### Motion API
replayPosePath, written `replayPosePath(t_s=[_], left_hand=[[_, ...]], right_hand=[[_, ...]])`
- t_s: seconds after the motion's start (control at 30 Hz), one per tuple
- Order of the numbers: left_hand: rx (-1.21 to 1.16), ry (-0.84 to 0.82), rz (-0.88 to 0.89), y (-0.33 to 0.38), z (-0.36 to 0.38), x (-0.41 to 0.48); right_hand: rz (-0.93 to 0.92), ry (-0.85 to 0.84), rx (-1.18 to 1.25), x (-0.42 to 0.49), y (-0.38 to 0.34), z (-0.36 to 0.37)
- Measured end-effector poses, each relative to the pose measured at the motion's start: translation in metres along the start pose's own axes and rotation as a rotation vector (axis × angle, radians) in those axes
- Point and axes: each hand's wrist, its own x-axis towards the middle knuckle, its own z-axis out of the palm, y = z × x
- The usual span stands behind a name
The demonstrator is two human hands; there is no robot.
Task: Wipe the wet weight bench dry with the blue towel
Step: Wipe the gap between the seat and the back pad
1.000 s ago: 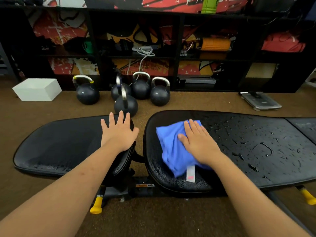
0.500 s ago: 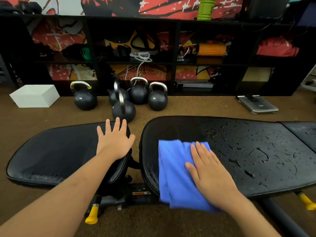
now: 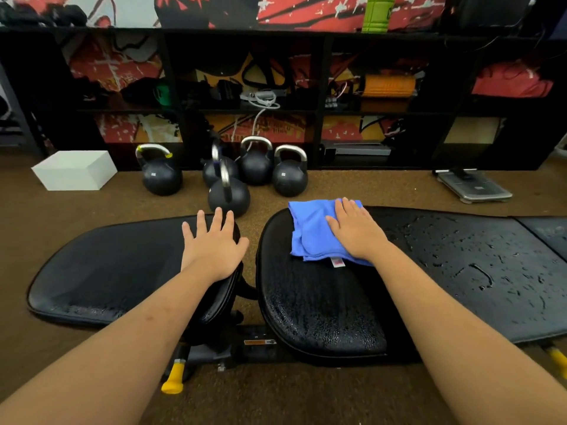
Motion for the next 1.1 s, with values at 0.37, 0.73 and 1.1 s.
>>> replayPosePath(t_s=[0.37,0.73,1.1], left_hand=[[0.002,0.018,-0.007,-0.001,0.003,0.000],[-0.007,0.001,-0.006,0.002,0.001,0.002],[-0.002,0.025,-0.007,-0.001,0.003,0.003]], right_hand=[[-0.091,0.024,0.000,-0.133,-0.013,0.010],[-0.064,0.017,0.025,-0.004,-0.040,0.009],[-0.371,0.043,0.037,-0.181,-0.038,0.013]])
